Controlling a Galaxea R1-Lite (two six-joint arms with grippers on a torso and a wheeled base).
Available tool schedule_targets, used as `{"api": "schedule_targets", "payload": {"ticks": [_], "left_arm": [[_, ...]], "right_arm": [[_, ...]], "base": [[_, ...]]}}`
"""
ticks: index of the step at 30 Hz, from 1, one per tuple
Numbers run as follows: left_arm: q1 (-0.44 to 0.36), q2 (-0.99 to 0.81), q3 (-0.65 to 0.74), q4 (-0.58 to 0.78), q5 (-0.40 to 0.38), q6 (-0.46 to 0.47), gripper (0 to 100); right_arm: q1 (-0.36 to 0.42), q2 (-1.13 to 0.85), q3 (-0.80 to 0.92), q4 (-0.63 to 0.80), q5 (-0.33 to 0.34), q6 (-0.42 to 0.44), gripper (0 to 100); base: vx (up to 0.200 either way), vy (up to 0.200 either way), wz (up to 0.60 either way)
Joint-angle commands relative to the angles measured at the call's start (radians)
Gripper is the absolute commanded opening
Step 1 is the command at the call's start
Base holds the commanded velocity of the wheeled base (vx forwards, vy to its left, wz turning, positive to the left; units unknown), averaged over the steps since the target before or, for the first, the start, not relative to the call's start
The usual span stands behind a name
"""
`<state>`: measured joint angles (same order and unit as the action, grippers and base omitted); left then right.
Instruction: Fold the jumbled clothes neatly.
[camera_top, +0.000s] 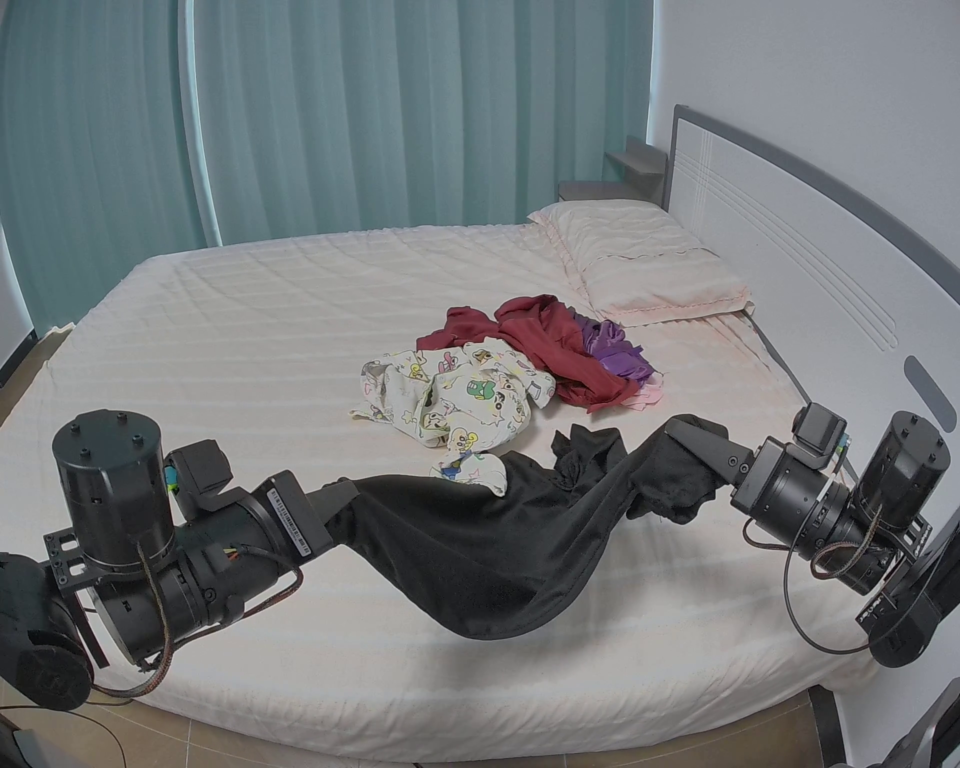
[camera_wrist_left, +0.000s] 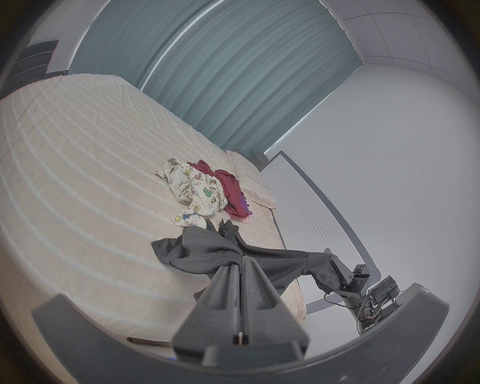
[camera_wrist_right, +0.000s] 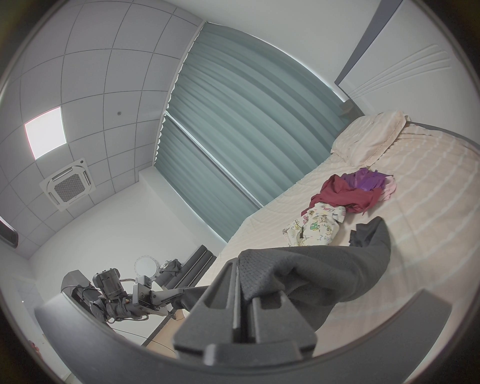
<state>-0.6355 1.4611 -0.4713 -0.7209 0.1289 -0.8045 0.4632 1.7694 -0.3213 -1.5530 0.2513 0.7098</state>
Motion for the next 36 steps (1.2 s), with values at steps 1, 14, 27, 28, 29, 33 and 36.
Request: {"api": "schedule_targets", "payload": {"ticks": [1,14,27,28,29,33,36], "left_arm": [[0.002,-0.002,0.000,0.000,0.000,-0.001,0],[0.014,-0.010,0.000,0.000,0.000,-0.004,0],[0.016,-0.010,0.000,0.000,0.000,-0.004,0],[0.016,-0.010,0.000,0.000,0.000,-0.004,0],[0.016,-0.010,0.000,0.000,0.000,-0.004,0],[0.016,-0.008,0.002,0.000,0.000,-0.004,0],[0.016,-0.007,0.002,0.000,0.000,-0.004,0]], "right_arm": [[0.011,-0.005,-0.010,-0.010,0.000,-0.006,0],[0.029,-0.018,-0.010,-0.012,0.000,-0.013,0],[0.064,-0.016,-0.009,-0.012,0.000,-0.015,0],[0.064,-0.013,-0.009,-0.010,0.000,-0.013,0],[0.064,-0.010,-0.009,-0.010,0.000,-0.013,0],[0.071,-0.002,-0.009,-0.012,0.000,-0.012,0],[0.072,-0.002,-0.009,-0.012,0.000,-0.012,0]], "base": [[0.000,0.200,0.00],[0.000,0.200,0.00],[0.000,0.200,0.00],[0.000,0.200,0.00],[0.000,0.200,0.00],[0.000,0.200,0.00],[0.000,0.200,0.00]]}}
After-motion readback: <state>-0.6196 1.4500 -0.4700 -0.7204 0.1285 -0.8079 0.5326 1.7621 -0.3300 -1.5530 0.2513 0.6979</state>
